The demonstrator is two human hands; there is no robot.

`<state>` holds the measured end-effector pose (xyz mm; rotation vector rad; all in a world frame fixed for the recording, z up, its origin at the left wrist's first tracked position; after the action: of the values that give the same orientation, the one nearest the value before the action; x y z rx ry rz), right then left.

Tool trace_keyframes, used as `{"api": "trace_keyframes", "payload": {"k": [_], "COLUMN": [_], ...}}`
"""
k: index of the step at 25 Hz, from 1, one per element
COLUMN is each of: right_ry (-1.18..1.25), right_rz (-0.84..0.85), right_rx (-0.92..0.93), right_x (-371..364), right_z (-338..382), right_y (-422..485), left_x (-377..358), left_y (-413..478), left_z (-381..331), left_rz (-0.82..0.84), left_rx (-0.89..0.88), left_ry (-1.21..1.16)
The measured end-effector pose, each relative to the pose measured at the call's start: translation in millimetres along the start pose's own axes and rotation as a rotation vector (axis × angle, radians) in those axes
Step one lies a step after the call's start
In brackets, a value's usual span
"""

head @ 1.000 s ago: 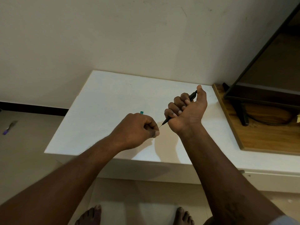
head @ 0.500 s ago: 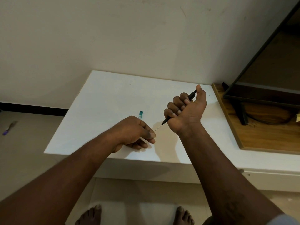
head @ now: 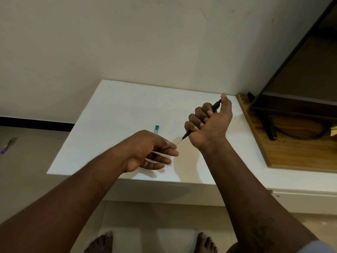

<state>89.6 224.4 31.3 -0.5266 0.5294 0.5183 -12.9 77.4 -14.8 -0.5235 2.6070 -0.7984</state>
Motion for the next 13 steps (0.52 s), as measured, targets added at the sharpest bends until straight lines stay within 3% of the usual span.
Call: {"api": "trace_keyframes", "payload": {"k": [13], "right_ry": [-0.048], "right_rz": [0.022], "right_rx": [0.035], "right_x": [-0.8], "right_z": [0.5], "right_y": [2.2], "left_x": [-1.9], "left_y": [-3.0], "left_z": [-0.9], "left_rz": [0.036], "left_rx": [0.003], "left_ry": [-0.04]}}
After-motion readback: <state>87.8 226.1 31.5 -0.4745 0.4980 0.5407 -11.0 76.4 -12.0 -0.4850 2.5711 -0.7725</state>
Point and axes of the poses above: each hand's wrist, its own y-axis towards the middle knuckle, its own x-axis out of the back of the hand, z = x × y, the point moved 4 cm from there along y, towards the middle knuckle, and after that the axes turned 10 degrees about -y, right-handed, at the moved point
